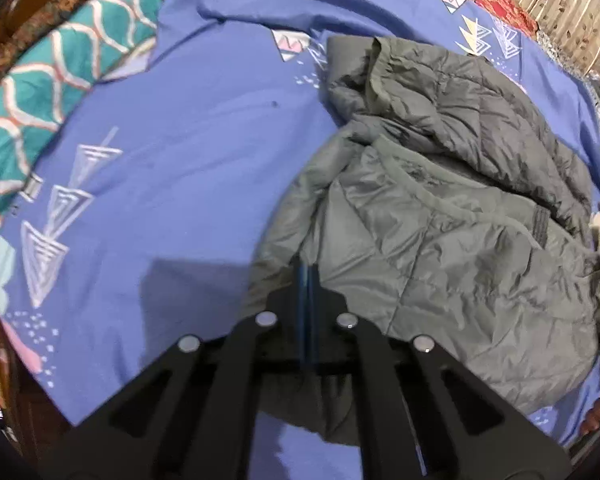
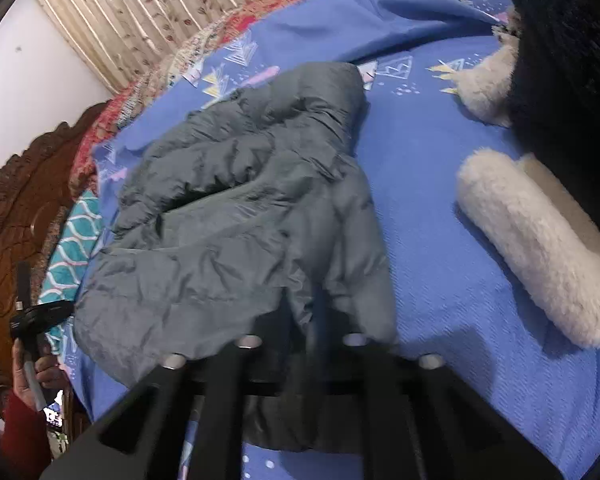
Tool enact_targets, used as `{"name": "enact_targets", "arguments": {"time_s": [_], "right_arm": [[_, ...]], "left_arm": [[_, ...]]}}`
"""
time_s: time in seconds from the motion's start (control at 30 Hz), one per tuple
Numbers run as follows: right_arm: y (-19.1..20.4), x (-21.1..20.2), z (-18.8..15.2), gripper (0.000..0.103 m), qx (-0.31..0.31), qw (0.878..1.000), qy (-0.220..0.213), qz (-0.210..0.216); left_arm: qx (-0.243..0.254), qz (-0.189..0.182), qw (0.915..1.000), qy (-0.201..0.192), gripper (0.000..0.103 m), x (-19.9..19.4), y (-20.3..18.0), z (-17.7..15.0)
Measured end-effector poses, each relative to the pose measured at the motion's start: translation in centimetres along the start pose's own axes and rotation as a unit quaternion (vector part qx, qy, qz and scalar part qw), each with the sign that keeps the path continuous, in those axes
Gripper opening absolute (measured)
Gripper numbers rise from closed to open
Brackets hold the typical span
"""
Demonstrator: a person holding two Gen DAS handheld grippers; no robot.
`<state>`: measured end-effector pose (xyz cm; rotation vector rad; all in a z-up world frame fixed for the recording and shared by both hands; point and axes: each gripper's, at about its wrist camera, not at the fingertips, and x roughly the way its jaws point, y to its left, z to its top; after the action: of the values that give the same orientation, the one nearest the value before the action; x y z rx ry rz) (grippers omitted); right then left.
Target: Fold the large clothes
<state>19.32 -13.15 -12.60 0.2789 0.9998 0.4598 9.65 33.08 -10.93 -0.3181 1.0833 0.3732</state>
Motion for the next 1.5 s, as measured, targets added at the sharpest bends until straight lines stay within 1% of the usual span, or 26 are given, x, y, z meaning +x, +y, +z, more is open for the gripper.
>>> {"name": "enact_targets", "arguments": {"time_s": [0.03,0.07,0.13,0.2,0.27,0.37,0.5,0.57,0.67,0.73,0.8,0.83,0.9,0.93,0.97,1.03,1.07,1.1,1.13,1.17,1.2,1.27,1.3,1.37,1.43,1.5], "right_arm": [[0.0,0.1,-0.2,0.027,-0.005,1.000,0.007,-0.014],[-0.3,0.1,-0.5,0.026,-0.006,1.000,0.013,-0.018],[-0.9,-0.1,-1.1,0.026,-0.003,1.000,0.026,-0.016],[-1.0,-0.4,-2.0,0.026,-0.006,0.999,0.033,-0.016],[-0.8,-0.7,-2.9,0.026,-0.008,0.999,0.042,-0.019],[-1.0,-1.9,-4.6,0.026,-0.010,0.998,0.056,-0.016],[-1.0,-3.7,-6.2,0.025,-0.012,0.998,0.060,-0.018],[-1.1,-4.3,-7.3,0.025,-0.009,0.997,0.070,-0.019],[-0.8,-4.7,-8.6,0.025,-0.010,0.997,0.079,-0.023],[-0.9,-4.4,-9.3,0.025,-0.007,0.996,0.087,-0.026],[-1.3,-3.9,-9.5,0.025,0.007,0.996,0.087,-0.025],[-1.4,-3.8,-9.5,0.025,0.012,0.996,0.082,-0.026],[-1.1,-4.1,-9.3,0.027,0.013,0.997,0.070,-0.026],[-0.9,-4.5,-9.2,0.032,0.009,0.998,0.064,-0.026],[-0.7,-5.0,-9.0,0.033,0.001,0.998,0.059,-0.031],[-0.6,-6.1,-8.4,0.043,-0.010,0.998,0.044,-0.036],[-0.5,-7.2,-8.0,0.047,-0.009,0.999,0.024,-0.038],[-0.4,-8.0,-7.6,0.053,-0.008,0.999,0.007,-0.038],[-0.2,-8.9,-7.1,0.058,-0.008,0.999,-0.013,-0.034],[0.2,-9.7,-6.5,0.060,-0.013,0.999,-0.034,-0.026],[0.7,-9.9,-6.0,0.062,-0.019,0.999,-0.043,-0.019],[2.0,-9.8,-5.2,0.062,-0.036,0.998,-0.050,-0.006],[2.9,-9.2,-4.7,0.062,-0.050,0.998,-0.048,0.006],[4.8,-7.9,-4.4,0.062,-0.070,0.997,-0.040,0.014],[6.8,-5.8,-4.1,0.062,-0.103,0.994,-0.037,0.018],[7.8,-3.7,-4.2,0.062,-0.120,0.992,-0.028,0.010]], "left_arm": [[0.003,0.008,1.0000,0.001,0.002,-0.1,0.0,-0.2],[0.008,0.016,0.9998,0.006,0.002,0.0,0.1,-0.4],[0.017,0.031,0.9992,0.019,0.002,0.3,0.2,-1.2],[0.023,0.037,0.9988,0.024,0.002,0.3,0.1,-2.0],[0.028,0.041,0.9984,0.025,0.002,0.1,0.1,-2.7],[0.025,0.041,0.9981,0.038,0.002,-0.1,0.6,-4.2],[0.031,0.044,0.9978,0.037,0.002,-1.8,1.4,-6.2],[0.036,0.046,0.9975,0.041,0.002,-2.4,1.8,-7.1],[0.043,0.052,0.9967,0.046,0.002,-2.9,2.3,-8.6],[0.045,0.057,0.9959,0.053,0.002,-2.4,2.4,-9.3],[0.048,0.065,0.9949,0.061,0.003,-1.5,2.3,-9.7],[0.049,0.069,0.9944,0.063,0.005,-1.2,2.1,-9.8],[0.047,0.076,0.9942,0.060,0.005,-1.4,1.9,-9.8],[0.047,0.073,0.9947,0.055,0.005,-1.8,1.9,-9.7],[0.045,0.066,0.9956,0.048,0.005,-2.6,2.1,-9.5],[0.034,0.054,0.9973,0.036,0.005,-3.9,2.8,-9.4],[0.019,0.038,0.9987,0.027,0.005,-5.1,3.6,-9.1],[0.004,0.024,0.9996,0.017,0.005,-6.1,4.3,-8.9],[-0.009,0.017,0.9998,0.002,0.005,-7.3,4.7,-8.7],[-0.012,0.018,0.9997,-0.013,0.005,-8.1,4.7,-8.4],[-0.010,0.016,0.9995,-0.026,0.005,-8.8,4.4,-8.1],[0.004,-0.003,0.9989,-0.046,0.005,-9.8,3.0,-7.5],[0.011,-0.013,0.9986,-0.049,0.005,-9.9,2.2,-7.3],[0.032,-0.032,0.9979,-0.047,0.005,-9.3,0.0,-6.7],[0.055,-0.036,0.9968,-0.044,0.005,-8.0,-2.3,-6.5],[0.077,-0.029,0.9960,-0.036,0.005,-5.9,-4.0,-6.3]]}}
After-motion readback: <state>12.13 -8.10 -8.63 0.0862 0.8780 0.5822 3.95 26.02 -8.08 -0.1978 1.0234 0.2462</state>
